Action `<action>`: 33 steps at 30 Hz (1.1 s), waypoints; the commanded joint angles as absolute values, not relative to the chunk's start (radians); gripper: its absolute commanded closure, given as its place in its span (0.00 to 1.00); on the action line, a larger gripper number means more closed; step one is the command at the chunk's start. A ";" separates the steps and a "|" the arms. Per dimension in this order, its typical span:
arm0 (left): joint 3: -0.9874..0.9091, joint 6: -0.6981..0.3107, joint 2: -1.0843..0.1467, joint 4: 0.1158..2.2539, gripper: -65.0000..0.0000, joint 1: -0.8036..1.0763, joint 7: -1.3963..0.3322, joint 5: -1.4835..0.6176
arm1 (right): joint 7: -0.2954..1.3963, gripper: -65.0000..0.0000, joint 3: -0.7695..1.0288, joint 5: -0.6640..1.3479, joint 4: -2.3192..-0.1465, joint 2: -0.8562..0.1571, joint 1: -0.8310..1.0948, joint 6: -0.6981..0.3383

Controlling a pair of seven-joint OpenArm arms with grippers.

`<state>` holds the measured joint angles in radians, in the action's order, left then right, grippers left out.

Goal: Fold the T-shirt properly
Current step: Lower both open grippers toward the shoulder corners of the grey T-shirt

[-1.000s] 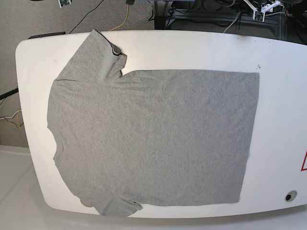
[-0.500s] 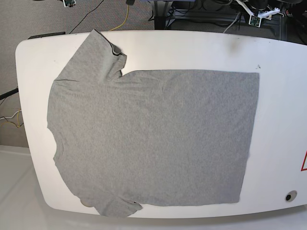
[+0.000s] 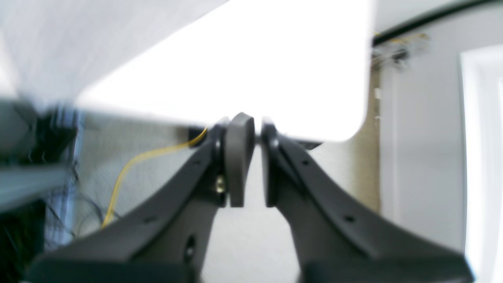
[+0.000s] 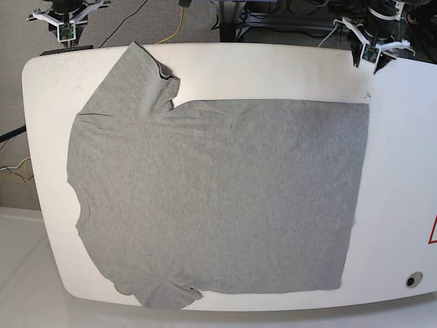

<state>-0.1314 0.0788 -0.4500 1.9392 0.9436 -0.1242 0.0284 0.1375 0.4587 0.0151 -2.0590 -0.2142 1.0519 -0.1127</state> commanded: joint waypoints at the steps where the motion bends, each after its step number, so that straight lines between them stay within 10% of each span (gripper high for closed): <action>1: -0.138 0.087 -0.475 1.971 0.61 0.954 -0.106 0.024 | 0.130 0.84 0.473 0.051 -2.092 -0.219 1.041 -0.123; 33: -0.368 -0.051 -0.437 2.117 0.55 0.853 -0.130 0.002 | 0.451 0.82 0.492 0.455 -2.137 -0.239 0.720 -0.253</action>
